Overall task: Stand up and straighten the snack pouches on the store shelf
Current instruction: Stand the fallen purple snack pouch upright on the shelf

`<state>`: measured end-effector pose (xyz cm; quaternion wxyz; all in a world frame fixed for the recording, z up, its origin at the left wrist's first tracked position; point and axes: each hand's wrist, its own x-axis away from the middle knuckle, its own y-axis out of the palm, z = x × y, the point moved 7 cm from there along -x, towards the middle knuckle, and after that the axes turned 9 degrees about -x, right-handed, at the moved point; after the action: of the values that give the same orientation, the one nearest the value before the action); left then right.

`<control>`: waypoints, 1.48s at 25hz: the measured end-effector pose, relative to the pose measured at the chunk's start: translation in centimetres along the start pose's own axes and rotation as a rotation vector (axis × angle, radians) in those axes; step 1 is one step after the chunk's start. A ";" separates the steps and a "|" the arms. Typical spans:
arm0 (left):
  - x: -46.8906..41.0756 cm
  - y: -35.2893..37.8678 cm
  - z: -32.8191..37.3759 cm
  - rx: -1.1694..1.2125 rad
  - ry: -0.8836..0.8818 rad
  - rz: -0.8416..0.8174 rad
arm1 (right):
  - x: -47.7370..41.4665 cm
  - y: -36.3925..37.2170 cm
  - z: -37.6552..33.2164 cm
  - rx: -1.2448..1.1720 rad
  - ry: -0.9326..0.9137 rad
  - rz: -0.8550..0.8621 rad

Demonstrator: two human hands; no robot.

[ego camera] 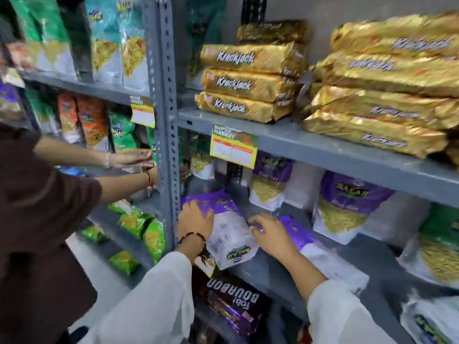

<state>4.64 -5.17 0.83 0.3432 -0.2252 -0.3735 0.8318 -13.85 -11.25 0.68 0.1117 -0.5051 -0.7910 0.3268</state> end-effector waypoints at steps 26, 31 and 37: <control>-12.8 4.7 1.2 0.995 -0.099 -0.203 | -5.6 0.3 9.3 -0.569 0.519 0.240; -12.2 5.0 0.8 0.999 0.026 -0.224 | -4.0 1.9 10.6 -0.420 0.397 0.320; -10.7 4.2 0.3 1.014 -0.019 -0.084 | -0.7 5.0 6.4 -0.811 0.400 0.206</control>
<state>9.86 -15.30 -0.97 0.4392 -0.0077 0.0652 0.8960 -13.13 -13.11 -7.20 0.0226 -0.6372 -0.7634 -0.1032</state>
